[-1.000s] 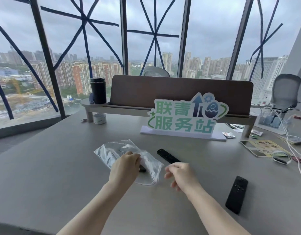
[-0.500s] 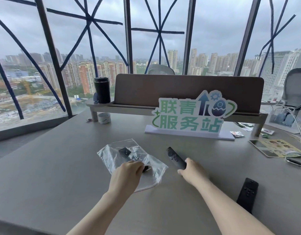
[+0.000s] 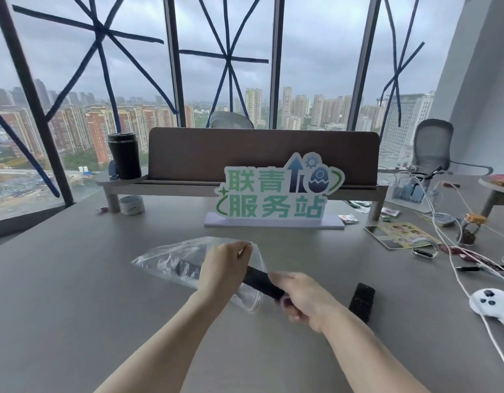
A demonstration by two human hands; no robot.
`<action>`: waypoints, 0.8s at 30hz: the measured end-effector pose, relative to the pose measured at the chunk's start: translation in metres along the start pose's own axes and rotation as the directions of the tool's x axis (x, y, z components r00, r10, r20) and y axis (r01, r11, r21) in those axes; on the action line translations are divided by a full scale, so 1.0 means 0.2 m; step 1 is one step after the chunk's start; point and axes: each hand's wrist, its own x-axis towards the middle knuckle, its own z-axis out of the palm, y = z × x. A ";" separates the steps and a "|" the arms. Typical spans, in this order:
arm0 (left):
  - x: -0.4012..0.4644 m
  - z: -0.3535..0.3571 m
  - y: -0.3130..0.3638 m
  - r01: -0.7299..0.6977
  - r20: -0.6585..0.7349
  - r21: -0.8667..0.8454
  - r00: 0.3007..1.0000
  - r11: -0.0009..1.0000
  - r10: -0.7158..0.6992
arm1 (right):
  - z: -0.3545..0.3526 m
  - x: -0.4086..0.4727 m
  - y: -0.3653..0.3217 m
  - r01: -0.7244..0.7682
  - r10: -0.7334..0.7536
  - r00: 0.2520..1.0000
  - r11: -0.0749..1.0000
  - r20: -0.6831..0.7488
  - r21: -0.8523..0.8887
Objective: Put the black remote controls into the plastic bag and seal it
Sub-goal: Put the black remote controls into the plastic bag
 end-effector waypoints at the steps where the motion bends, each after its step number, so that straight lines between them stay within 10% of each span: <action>1: -0.01 0.00 0.01 -0.002 -0.009 -0.008 1.000 1.000 0.002 | 0.05 0.03 0.01 0.009 -0.010 1.000 0.999 0.028 0.050; 7: -0.05 -0.02 -0.07 0.037 -0.031 0.009 0.999 0.999 -0.037 | -0.11 0.02 0.19 0.067 -0.123 0.909 0.986 -0.398 -0.150; 13: -0.14 0.06 -0.16 0.039 0.029 0.092 0.999 0.995 -0.041 | -0.44 -0.18 0.36 -0.488 -0.080 0.650 0.718 -0.755 -0.497; 24: -0.28 0.02 -0.19 0.126 0.065 0.108 0.989 0.986 -0.133 | -0.37 -0.21 0.35 -0.317 0.060 0.865 0.836 -0.498 -0.449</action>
